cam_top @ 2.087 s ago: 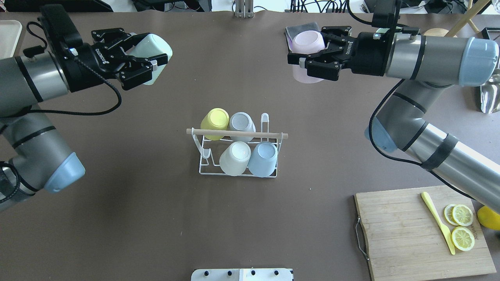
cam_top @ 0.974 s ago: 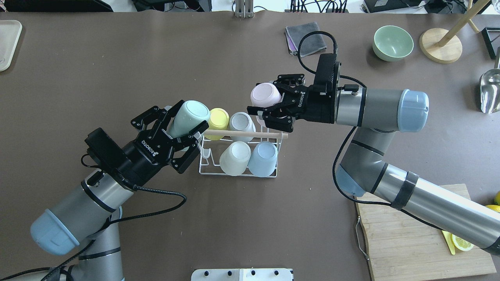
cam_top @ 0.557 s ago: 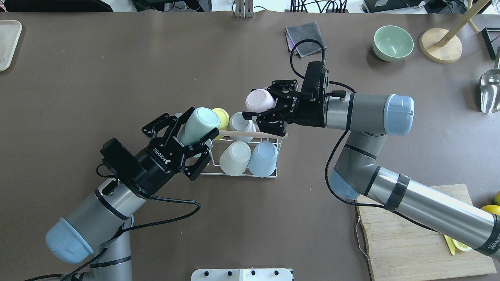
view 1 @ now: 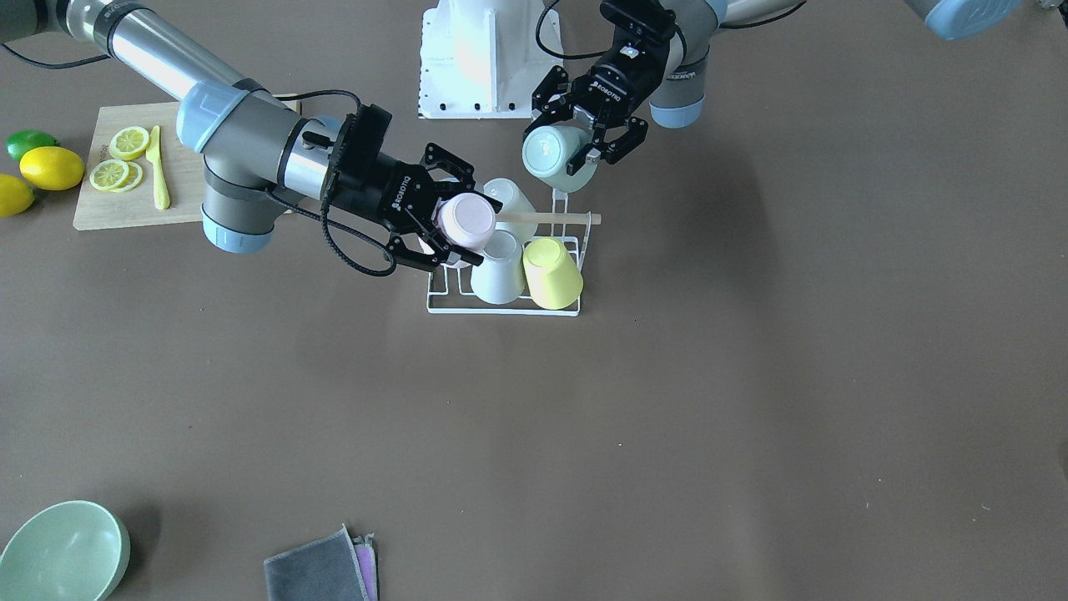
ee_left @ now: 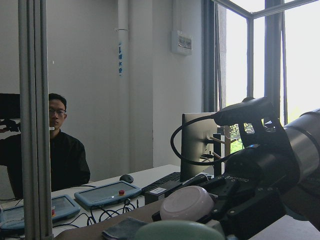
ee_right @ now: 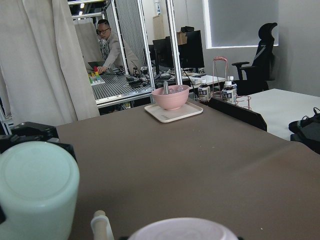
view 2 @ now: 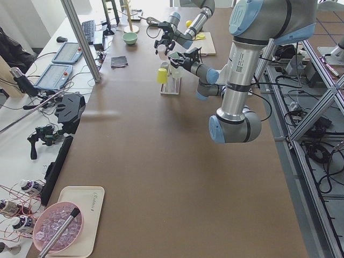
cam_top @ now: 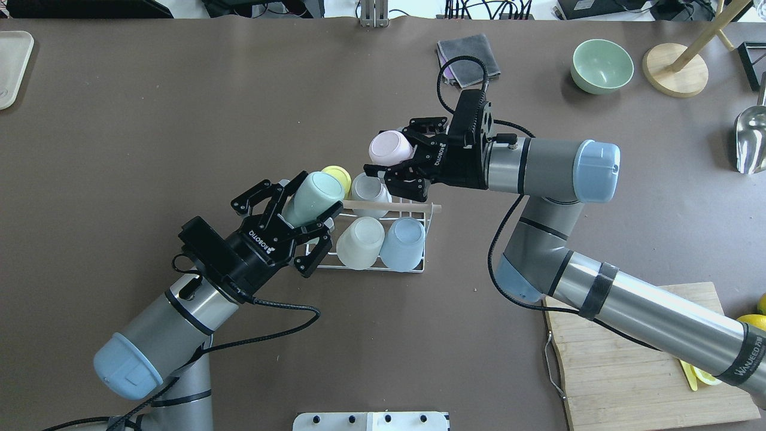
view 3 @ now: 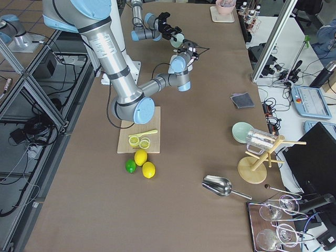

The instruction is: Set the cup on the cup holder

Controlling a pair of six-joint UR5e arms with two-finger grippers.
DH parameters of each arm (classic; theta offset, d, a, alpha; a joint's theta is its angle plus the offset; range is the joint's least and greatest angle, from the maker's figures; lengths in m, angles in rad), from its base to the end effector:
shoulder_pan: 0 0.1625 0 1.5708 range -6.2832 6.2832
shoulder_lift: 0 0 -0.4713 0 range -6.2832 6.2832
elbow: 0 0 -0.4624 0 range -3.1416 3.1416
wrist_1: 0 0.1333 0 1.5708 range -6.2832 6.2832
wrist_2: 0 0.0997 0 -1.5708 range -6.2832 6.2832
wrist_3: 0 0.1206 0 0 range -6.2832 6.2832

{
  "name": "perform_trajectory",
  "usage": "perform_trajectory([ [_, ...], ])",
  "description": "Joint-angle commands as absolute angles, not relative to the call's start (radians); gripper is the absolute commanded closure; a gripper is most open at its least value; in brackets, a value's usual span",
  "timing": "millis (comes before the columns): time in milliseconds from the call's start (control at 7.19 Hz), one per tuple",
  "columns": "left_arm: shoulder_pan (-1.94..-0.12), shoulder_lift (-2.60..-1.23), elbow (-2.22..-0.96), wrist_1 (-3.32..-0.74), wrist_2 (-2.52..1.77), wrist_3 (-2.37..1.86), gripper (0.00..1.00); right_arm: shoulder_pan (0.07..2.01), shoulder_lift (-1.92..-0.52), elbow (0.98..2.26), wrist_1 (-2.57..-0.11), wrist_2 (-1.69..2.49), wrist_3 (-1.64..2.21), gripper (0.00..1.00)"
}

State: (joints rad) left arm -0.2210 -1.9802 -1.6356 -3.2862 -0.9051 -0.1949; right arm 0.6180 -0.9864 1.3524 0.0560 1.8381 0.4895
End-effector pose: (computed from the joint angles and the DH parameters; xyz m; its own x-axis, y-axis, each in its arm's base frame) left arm 0.5578 -0.3383 0.2475 0.5411 0.6693 -0.5092 0.6837 0.0025 0.7298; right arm -0.5583 -0.5213 0.2515 0.1629 -0.9286 0.3335 -0.4650 0.2258 0.8560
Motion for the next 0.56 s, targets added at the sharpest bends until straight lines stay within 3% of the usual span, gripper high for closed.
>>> perform_trajectory([
  [0,-0.219,-1.982,-1.620,-3.289,-0.905,-0.195,1.00,0.618,-0.983,1.339,0.055,1.832,0.479,1.00],
  [417,-0.221,-1.982,-1.603,-3.290,-0.904,-0.195,1.00,0.620,-0.988,1.338,0.057,1.835,0.468,1.00],
])
